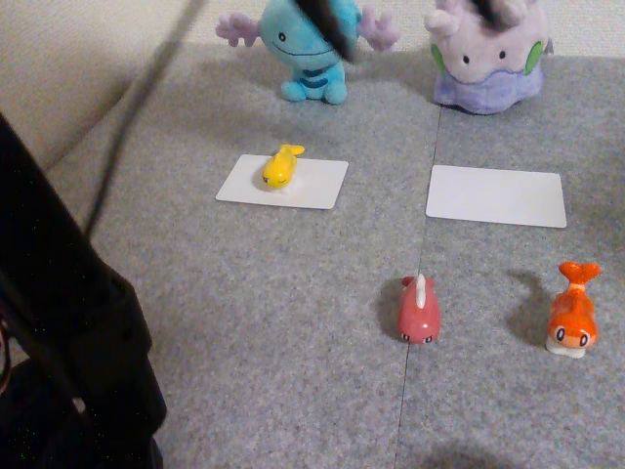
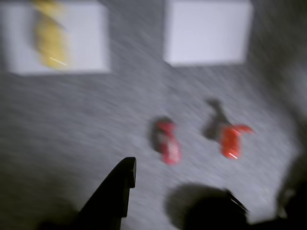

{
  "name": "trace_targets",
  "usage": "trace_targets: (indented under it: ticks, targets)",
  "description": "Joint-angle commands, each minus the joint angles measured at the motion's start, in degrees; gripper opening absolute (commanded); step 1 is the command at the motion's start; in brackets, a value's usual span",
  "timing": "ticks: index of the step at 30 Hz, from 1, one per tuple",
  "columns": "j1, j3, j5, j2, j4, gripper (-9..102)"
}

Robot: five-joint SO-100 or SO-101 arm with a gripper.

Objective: Wooper wants to eat egg sudhi, and Goomy wants to eat shrimp sushi

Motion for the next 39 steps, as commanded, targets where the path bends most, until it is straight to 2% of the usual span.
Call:
trace_targets:
  ticks: [1,7,12,17,35,39]
  targets:
    - [9.76,-0.97,-8.88,-4.04,-0.62,41]
    - [19.69,-1.58,-17.93,-21.01,-3.43,41]
    - [21.8,-1.58,-18.02,-31.2,-9.84,41]
    - [21.8,-1.58,-17.05,-33.49,-11.95,40]
    - [25.22,-1.58,-16.96,-36.39,-24.52,5]
    - [25.4,-1.58,-17.05,-37.71,-24.96,2]
